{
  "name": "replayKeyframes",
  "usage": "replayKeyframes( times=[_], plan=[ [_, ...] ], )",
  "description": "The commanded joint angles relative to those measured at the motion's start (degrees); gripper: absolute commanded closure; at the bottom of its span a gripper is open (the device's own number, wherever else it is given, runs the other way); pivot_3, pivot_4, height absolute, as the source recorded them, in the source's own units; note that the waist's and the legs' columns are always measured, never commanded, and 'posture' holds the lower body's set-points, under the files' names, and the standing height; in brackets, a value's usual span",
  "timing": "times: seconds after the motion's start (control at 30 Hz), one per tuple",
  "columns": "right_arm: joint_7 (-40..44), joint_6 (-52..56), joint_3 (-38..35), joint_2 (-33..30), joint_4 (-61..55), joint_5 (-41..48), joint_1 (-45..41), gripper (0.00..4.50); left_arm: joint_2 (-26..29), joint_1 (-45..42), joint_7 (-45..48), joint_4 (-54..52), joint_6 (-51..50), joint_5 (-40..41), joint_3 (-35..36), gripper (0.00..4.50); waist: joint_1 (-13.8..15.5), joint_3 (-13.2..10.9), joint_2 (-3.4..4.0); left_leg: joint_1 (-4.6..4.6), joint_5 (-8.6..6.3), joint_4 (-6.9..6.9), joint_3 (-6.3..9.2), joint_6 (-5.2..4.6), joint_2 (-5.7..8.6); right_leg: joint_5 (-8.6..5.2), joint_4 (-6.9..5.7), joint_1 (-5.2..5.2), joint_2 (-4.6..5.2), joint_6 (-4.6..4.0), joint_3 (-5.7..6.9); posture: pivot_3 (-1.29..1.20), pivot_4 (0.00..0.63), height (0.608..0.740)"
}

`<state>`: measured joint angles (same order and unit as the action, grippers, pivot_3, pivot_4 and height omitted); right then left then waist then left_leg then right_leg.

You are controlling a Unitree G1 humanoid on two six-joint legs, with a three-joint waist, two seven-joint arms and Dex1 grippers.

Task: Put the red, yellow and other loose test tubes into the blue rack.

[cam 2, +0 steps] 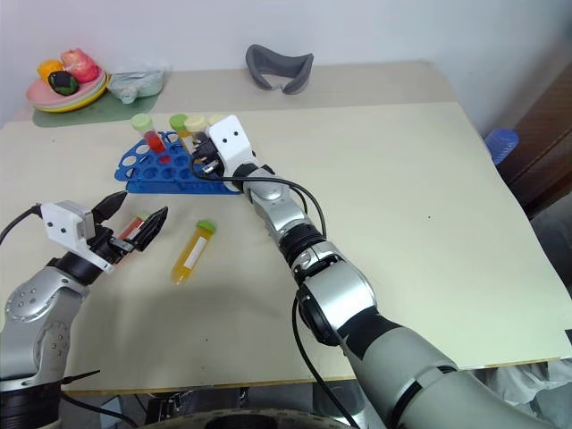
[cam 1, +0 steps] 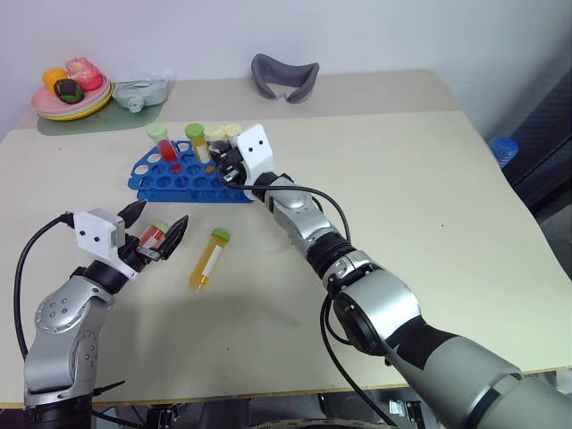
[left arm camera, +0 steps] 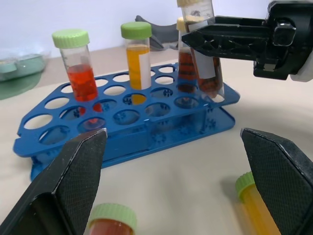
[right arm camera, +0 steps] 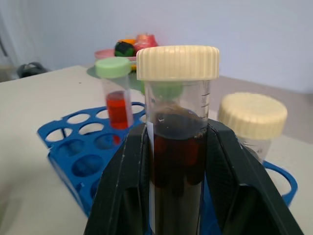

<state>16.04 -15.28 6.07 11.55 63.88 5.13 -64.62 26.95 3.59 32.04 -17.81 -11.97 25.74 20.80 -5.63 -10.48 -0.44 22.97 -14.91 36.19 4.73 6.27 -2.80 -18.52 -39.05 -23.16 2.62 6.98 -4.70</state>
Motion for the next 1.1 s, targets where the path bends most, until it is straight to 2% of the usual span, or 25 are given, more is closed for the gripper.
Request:
replayKeyframes(
  times=[0.03,0.37,0.47,0.6,0.77,0.93,1.03,1.1],
  plan=[
    [-0.82,0.41,-1.85,7.09,0.26,1.17,-0.88,3.26,0.43,-0.18,-0.11,-2.27,0.43,0.83,0.52,0.0,0.01,0.0,0.0,0.0,0.0,0.0,0.0,0.0,0.0,0.0,0.0,0.0,0.0,0.0,0.0,0.0,0.15,0.74],
    [1.66,0.7,-1.8,6.12,-1.24,1.47,3.1,3.26,0.4,-0.54,-0.31,-2.27,0.26,0.74,0.4,0.0,-0.03,0.0,0.0,0.0,0.0,0.0,0.0,0.0,0.0,0.0,0.0,0.0,0.0,0.0,0.0,0.0,0.15,0.74],
    [2.85,0.7,-1.58,5.41,-1.86,1.13,4.01,2.06,0.32,-0.54,-0.42,-2.34,0.14,0.69,0.25,0.0,-0.15,0.0,0.01,-0.01,0.0,0.0,0.0,0.0,0.0,0.0,0.0,0.0,-0.01,0.0,0.0,0.0,0.15,0.74],
    [4.7,-0.66,-1.51,5.15,-4.58,1.46,4.68,0.14,0.31,-0.54,-0.46,-2.38,0.09,0.69,0.23,0.0,-0.16,-0.01,0.01,-0.01,0.0,-0.01,0.0,0.0,0.0,0.0,0.0,0.0,-0.01,0.0,0.0,0.0,0.15,0.74],
    [5.7,-3.25,0.59,4.22,-9.02,-0.24,5.82,0.06,0.34,-0.76,-0.52,-2.29,-0.02,0.62,0.1,0.0,-0.18,-0.01,0.01,-0.01,0.0,-0.02,0.0,0.0,0.0,0.0,0.0,-0.01,-0.01,0.0,0.0,0.0,0.15,0.74],
    [8.17,-1.97,2.79,1.54,-19.4,0.06,9.69,0.06,0.36,-0.61,-0.81,-2.63,-0.25,0.67,0.19,0.0,-0.03,0.0,0.0,-0.01,0.0,-0.02,0.01,0.0,0.0,0.0,0.0,0.0,0.0,0.0,0.0,0.0,0.15,0.74],
    [10.84,2.48,3.09,-1.24,-29.47,2.2,13.21,0.06,0.73,-0.36,-1.23,-3.16,-1.13,0.97,0.65,0.0,-0.02,-0.01,0.01,0.0,0.0,-0.02,0.0,0.0,0.0,0.0,0.0,-0.01,0.0,0.0,0.0,0.0,0.15,0.74],
    [14.72,9.35,2.96,-5.7,-40.24,5.1,17.3,0.06,1.89,-0.23,-1.65,-4.49,-3.64,1.42,1.03,0.0,0.13,0.0,0.0,0.01,0.0,-0.02,0.01,0.0,-0.01,0.0,0.01,-0.01,0.0,0.0,0.0,0.0,0.15,0.74]
  ],
)
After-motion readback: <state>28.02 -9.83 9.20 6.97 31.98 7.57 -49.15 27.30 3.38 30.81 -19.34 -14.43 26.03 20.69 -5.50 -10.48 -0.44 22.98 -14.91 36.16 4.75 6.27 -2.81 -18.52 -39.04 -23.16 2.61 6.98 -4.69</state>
